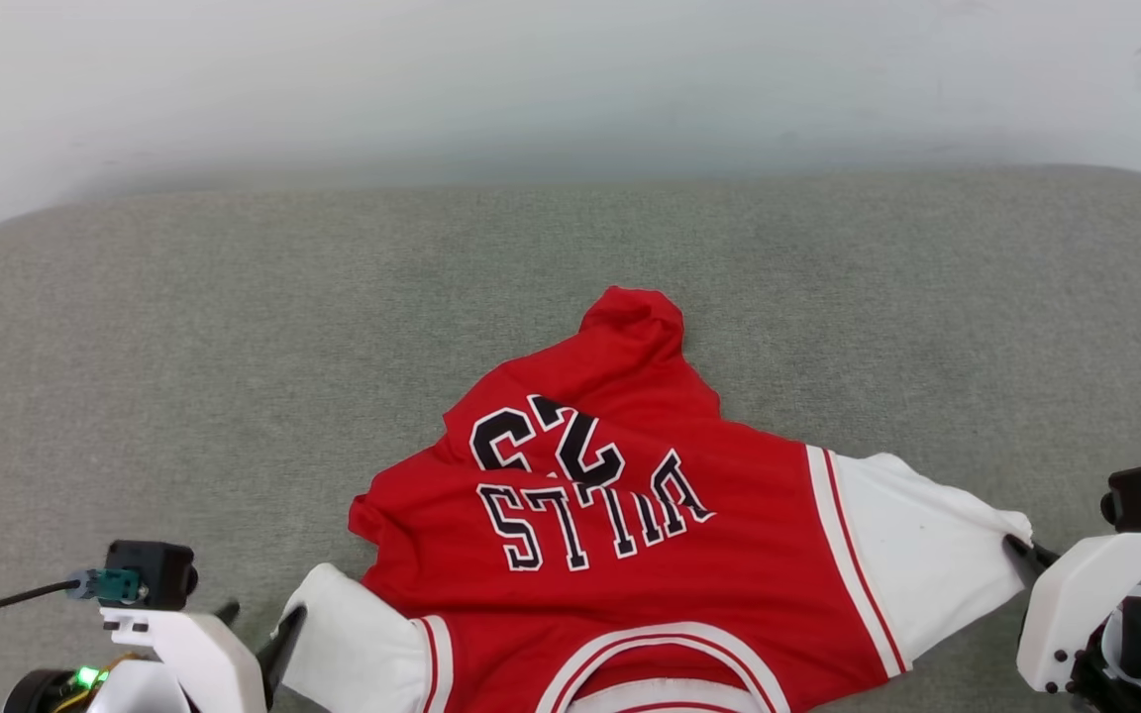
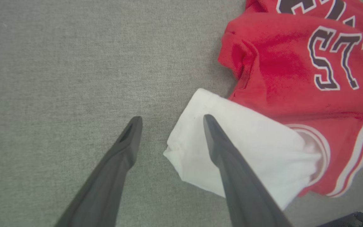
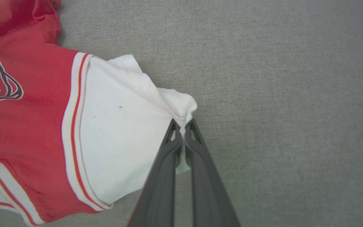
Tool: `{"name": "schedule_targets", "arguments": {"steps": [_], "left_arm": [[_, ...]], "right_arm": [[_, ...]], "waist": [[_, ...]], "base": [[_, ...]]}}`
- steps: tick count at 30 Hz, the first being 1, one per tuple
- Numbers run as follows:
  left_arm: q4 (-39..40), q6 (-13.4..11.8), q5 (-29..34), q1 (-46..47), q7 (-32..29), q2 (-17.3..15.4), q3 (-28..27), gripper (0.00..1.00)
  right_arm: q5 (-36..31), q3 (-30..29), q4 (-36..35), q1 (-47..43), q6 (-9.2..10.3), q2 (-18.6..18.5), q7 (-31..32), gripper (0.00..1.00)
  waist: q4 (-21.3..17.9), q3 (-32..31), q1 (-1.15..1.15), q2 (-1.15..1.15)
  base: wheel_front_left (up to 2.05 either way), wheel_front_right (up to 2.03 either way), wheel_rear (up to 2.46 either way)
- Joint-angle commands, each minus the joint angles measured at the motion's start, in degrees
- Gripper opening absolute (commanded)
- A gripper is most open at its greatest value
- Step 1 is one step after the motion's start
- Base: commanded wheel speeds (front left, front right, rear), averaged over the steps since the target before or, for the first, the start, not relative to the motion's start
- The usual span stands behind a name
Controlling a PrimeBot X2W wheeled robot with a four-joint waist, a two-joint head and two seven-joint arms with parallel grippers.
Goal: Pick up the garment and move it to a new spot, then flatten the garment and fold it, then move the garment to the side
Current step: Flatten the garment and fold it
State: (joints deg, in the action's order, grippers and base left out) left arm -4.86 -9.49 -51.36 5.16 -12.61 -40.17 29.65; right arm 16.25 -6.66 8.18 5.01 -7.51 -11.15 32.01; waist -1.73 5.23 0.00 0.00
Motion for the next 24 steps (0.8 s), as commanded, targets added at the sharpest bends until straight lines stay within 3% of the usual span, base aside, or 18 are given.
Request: {"name": "schedule_targets", "arguments": {"steps": [1,9,13,14,15,16,17,21,24], "left_arm": [[-0.13,0.82,-1.51,-0.72,-2.96,-1.03,0.56,1.00],[-2.37,3.64,-5.49,1.48,-11.75,-1.83,2.48,1.00],[-8.03,6.73,-7.92,4.11,-17.11,1.50,5.30,1.00],[-9.05,7.04,-8.45,4.44,-18.24,2.49,5.87,0.80],[-10.09,7.27,-8.65,4.76,-19.23,3.15,6.55,0.45],[-10.99,7.59,-9.08,5.03,-19.67,3.99,6.94,0.16],[-11.91,7.94,-9.72,5.24,-19.79,5.04,6.97,0.00],[-13.74,8.78,-9.98,5.64,-19.90,6.86,7.66,0.00],[-14.96,9.05,-8.71,6.73,-17.37,6.36,6.94,0.00]], "right_arm": [[-0.17,-0.10,-0.69,-0.64,0.04,0.67,0.28,0.00],[-0.34,0.24,-2.34,-0.84,0.04,2.41,0.72,0.00],[-0.30,0.60,-2.91,-0.12,0.04,2.59,0.91,0.00],[-0.31,0.64,-2.97,-0.06,0.04,2.59,0.84,0.00],[-0.28,0.70,-3.01,0.00,0.04,2.66,0.81,0.00],[-0.23,0.77,-3.08,0.11,0.04,2.71,0.80,0.00],[-0.19,0.82,-3.17,0.20,0.04,2.73,0.72,0.00],[-0.10,0.74,-3.19,0.19,0.04,2.76,0.54,0.00],[-0.27,0.42,-3.40,-0.20,0.04,2.46,0.21,0.00]], "waist": [[-0.53,0.27,0.00,0.00],[-1.20,2.13,0.00,0.00],[-1.43,3.50,0.00,0.00],[-1.53,3.73,0.00,0.00],[-1.63,3.91,0.00,0.00],[-1.72,4.07,0.00,0.00],[-1.78,4.20,0.00,0.00],[-1.89,4.30,0.00,0.00],[-1.66,3.90,0.00,0.00]], "base": [[0.00,0.00,0.00],[0.00,0.00,0.00],[0.00,0.00,0.00],[0.00,0.00,0.00],[0.00,0.00,0.00],[0.00,0.00,0.00],[0.00,0.00,0.00],[0.00,0.00,0.00],[0.00,0.00,0.00]]}}
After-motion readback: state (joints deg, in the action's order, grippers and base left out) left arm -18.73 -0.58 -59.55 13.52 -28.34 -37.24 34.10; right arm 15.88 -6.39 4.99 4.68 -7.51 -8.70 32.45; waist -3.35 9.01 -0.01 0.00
